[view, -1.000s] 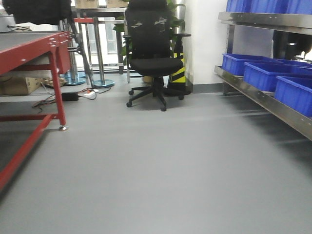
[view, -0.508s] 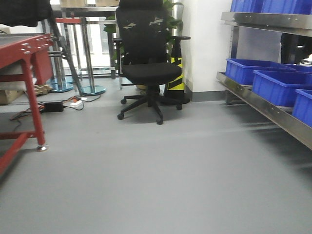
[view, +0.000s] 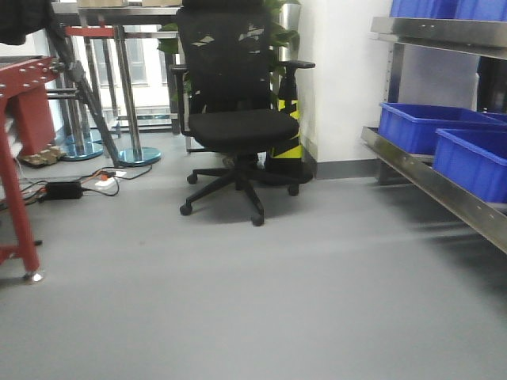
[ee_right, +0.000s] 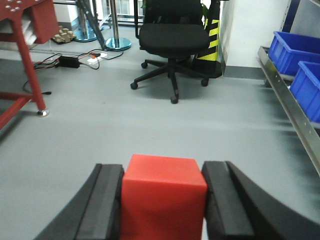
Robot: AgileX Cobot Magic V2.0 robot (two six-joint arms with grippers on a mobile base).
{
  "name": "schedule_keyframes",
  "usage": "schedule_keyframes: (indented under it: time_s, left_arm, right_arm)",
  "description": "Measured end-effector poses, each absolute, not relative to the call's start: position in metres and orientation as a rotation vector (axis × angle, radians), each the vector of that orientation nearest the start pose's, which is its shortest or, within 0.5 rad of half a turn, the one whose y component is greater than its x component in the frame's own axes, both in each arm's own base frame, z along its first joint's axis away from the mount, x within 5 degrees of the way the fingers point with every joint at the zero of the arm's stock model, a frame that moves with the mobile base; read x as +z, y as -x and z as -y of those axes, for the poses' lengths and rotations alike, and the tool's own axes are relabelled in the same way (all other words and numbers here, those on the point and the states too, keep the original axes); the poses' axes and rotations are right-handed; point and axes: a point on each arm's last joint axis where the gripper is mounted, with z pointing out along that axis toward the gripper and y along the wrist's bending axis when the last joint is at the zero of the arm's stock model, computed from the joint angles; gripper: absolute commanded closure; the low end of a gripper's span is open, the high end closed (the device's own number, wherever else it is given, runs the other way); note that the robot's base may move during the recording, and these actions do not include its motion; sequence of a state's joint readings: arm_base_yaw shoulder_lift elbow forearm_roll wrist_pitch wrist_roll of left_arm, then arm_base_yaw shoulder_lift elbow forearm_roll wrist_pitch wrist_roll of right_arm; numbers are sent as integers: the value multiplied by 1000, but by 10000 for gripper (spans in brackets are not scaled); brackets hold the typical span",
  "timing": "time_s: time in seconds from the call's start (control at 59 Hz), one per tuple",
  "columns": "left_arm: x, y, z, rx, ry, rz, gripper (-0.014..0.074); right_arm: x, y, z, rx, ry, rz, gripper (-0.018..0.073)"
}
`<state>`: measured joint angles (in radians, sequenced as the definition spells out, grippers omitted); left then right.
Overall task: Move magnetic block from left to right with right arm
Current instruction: 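Drive past the red table and chair holding the cube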
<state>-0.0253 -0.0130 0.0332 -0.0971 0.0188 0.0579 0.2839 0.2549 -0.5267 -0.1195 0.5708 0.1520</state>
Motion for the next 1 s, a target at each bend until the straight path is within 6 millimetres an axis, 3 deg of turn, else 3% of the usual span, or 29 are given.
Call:
schedule_keyframes:
  time_s: [1.0]
  left_arm:
    - [201, -57, 2, -53, 9, -1523, 722]
  right_arm:
    - [321, -52, -9, 184, 160, -1775, 344]
